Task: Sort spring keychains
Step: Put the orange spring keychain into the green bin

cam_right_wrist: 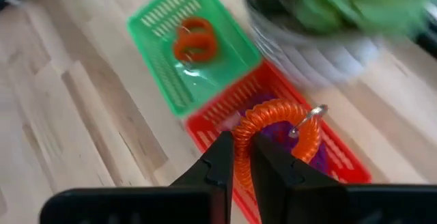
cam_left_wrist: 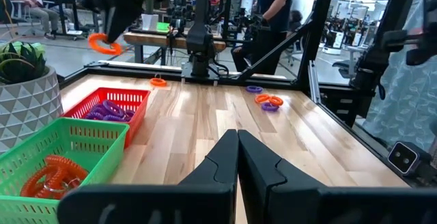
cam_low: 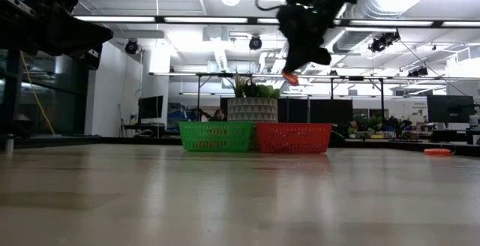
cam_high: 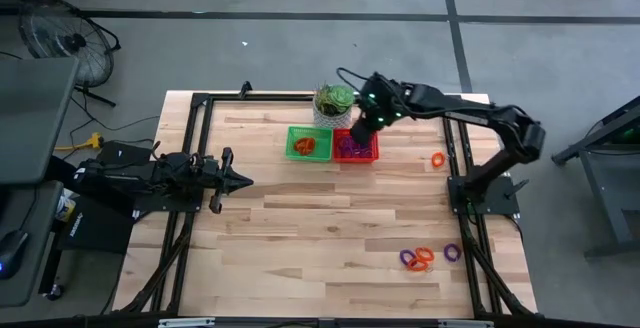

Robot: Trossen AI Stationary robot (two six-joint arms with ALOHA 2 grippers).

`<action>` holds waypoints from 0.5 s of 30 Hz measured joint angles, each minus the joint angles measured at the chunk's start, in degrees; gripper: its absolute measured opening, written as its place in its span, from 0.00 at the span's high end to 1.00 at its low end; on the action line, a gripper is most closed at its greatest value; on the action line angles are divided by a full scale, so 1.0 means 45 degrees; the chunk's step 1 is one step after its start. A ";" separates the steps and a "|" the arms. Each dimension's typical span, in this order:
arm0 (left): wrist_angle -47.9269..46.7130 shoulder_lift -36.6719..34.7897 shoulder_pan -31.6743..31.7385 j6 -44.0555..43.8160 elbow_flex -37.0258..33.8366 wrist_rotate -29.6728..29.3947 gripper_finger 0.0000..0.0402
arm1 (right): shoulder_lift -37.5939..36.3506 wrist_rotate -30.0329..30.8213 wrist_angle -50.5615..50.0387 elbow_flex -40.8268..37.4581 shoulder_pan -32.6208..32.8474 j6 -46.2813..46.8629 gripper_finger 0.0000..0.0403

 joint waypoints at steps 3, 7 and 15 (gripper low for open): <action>0.0002 0.0000 -0.0001 -0.0002 0.0000 0.0000 1.00 | 0.1046 -0.0363 0.0005 0.1169 0.0243 -0.0766 0.91; 0.0000 0.0000 0.0002 0.0000 0.0000 0.0000 1.00 | 0.2382 -0.0914 -0.0001 0.2581 0.0681 -0.1695 0.91; 0.0001 0.0000 -0.0002 -0.0003 0.0000 0.0000 1.00 | 0.4532 -0.1563 0.0005 0.4314 0.1251 -0.2807 0.91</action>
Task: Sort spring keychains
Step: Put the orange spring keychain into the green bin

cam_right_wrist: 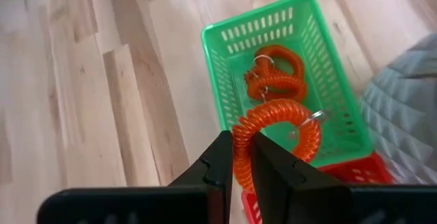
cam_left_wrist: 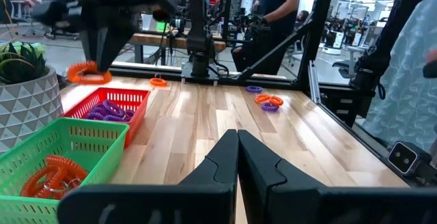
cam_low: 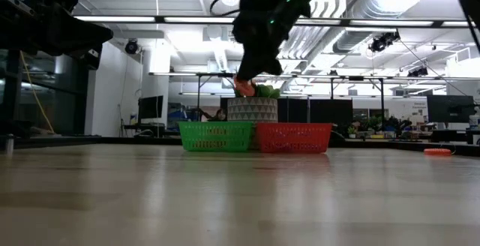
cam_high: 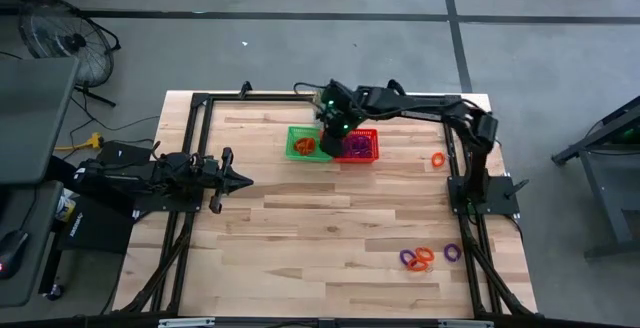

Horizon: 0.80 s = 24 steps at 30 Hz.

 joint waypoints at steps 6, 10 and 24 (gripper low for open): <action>0.0003 0.0000 0.0003 0.0000 0.0000 0.0000 1.00 | 0.1173 -0.0003 0.0225 0.0478 0.0078 -0.0157 0.90; -0.0001 0.0000 0.0001 0.0001 0.0000 0.0000 1.00 | 0.1573 0.0318 0.0389 0.0479 0.0078 -0.0091 0.90; -0.0001 0.0004 0.0002 0.0000 0.0000 0.0000 1.00 | 0.1594 0.1154 0.0418 0.0425 0.0078 -0.0054 0.80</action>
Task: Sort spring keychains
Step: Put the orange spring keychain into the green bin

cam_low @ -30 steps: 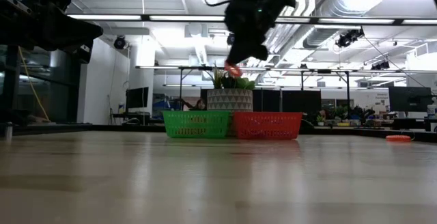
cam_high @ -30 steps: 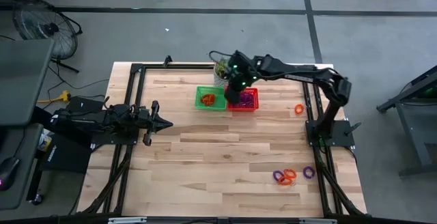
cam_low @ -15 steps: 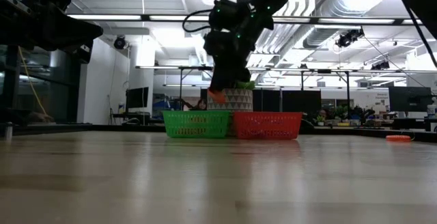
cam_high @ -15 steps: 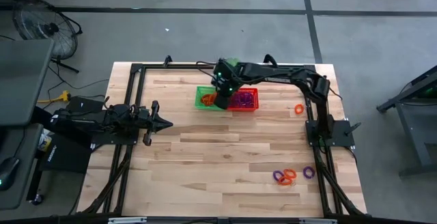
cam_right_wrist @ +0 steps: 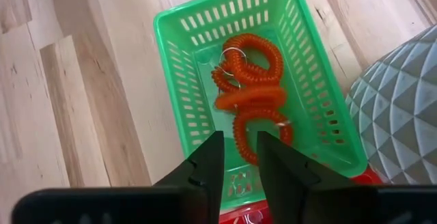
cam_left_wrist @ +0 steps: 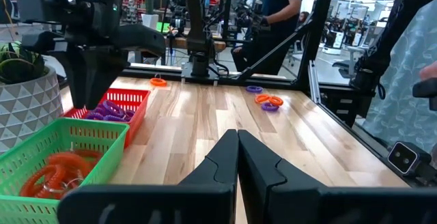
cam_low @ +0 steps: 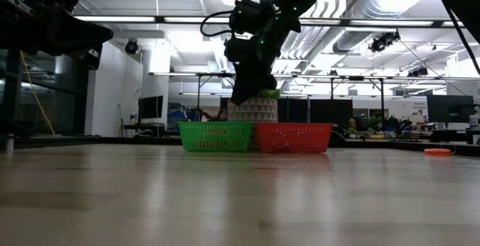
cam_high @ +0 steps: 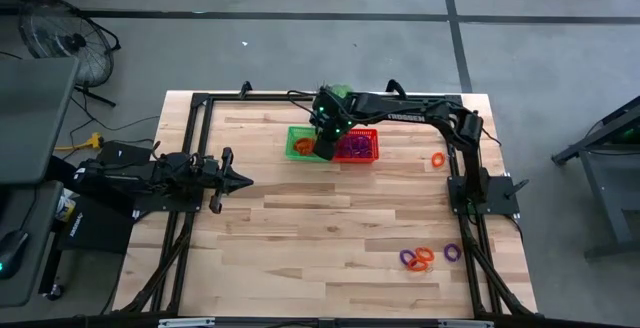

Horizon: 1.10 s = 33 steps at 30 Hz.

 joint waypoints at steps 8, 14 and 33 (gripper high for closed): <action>0.0004 -0.0004 -0.0004 0.0004 0.0000 0.0000 1.00 | -0.0111 0.0005 -0.0059 -0.0005 0.0000 0.0129 0.69; 0.0003 -0.0004 0.0001 0.0002 0.0000 0.0000 1.00 | -0.0860 0.0073 -0.0960 0.0000 -0.0053 0.0191 0.63; 0.0000 -0.0004 0.0000 -0.0001 0.0000 0.0000 1.00 | -0.1875 0.3163 -0.8142 -0.0005 -0.0860 0.2949 0.60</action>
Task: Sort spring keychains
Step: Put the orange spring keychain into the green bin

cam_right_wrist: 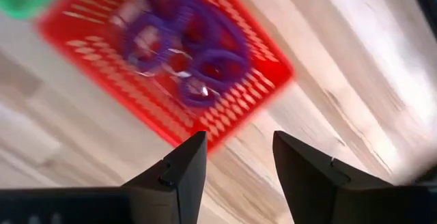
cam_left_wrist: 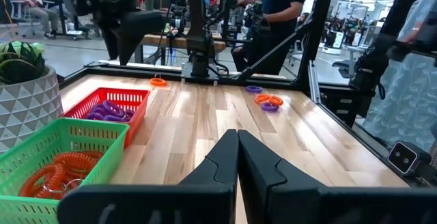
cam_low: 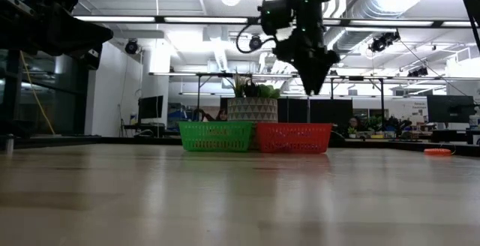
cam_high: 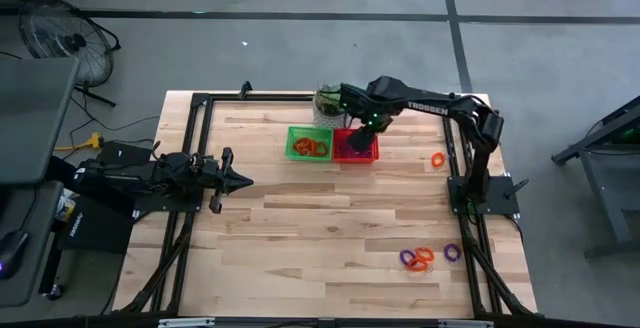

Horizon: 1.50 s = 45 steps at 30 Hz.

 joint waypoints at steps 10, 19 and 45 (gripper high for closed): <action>0.0001 0.0003 0.0002 0.0002 0.0000 0.0000 1.00 | -0.1266 -0.0430 0.0562 -0.2313 -0.0564 0.0919 0.58; 0.0004 0.0004 -0.0003 0.0000 0.0000 0.0000 1.00 | -0.4347 -0.1453 0.2213 -0.7151 -0.1114 0.3395 0.58; 0.0001 0.0005 -0.0001 0.0003 0.0000 0.0000 1.00 | -0.7164 0.0480 0.5090 -1.2740 -0.2928 1.0092 0.56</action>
